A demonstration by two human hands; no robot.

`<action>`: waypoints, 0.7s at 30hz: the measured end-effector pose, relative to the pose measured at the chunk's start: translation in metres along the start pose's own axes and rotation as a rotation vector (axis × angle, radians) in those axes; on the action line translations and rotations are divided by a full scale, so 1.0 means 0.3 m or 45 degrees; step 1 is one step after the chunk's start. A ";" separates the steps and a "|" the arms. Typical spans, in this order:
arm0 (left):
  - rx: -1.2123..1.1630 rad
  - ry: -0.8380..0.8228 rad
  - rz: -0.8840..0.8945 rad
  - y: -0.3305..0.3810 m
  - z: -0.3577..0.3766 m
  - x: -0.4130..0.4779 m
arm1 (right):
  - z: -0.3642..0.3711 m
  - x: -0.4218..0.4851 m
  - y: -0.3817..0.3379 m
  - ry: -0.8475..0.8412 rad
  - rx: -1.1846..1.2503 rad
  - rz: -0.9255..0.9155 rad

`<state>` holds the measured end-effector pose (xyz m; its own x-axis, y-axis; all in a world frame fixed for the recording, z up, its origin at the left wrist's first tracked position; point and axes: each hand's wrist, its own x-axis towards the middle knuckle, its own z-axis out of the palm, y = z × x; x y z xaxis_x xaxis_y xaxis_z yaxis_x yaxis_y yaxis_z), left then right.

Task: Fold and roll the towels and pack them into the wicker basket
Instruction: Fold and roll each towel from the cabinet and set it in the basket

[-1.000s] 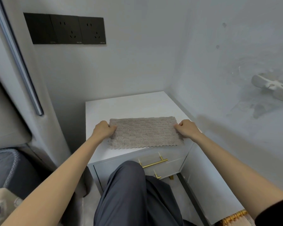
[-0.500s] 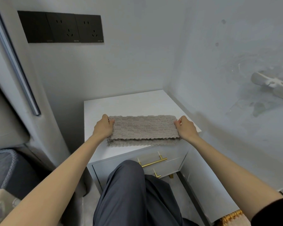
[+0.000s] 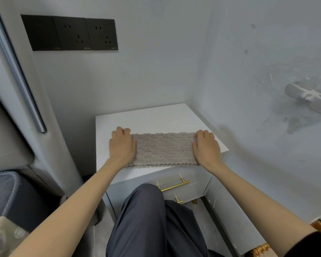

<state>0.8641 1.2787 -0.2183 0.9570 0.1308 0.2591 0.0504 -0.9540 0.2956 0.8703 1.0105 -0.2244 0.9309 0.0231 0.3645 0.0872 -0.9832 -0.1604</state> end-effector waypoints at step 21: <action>-0.015 -0.281 0.147 0.050 0.174 -0.028 | 0.153 -0.007 -0.120 -0.383 0.146 -0.026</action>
<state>0.8717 1.2491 -0.2642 0.9955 -0.0423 0.0851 -0.0651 -0.9559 0.2864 0.8815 1.0542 -0.2615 0.9902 0.1117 0.0841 0.1303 -0.9555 -0.2647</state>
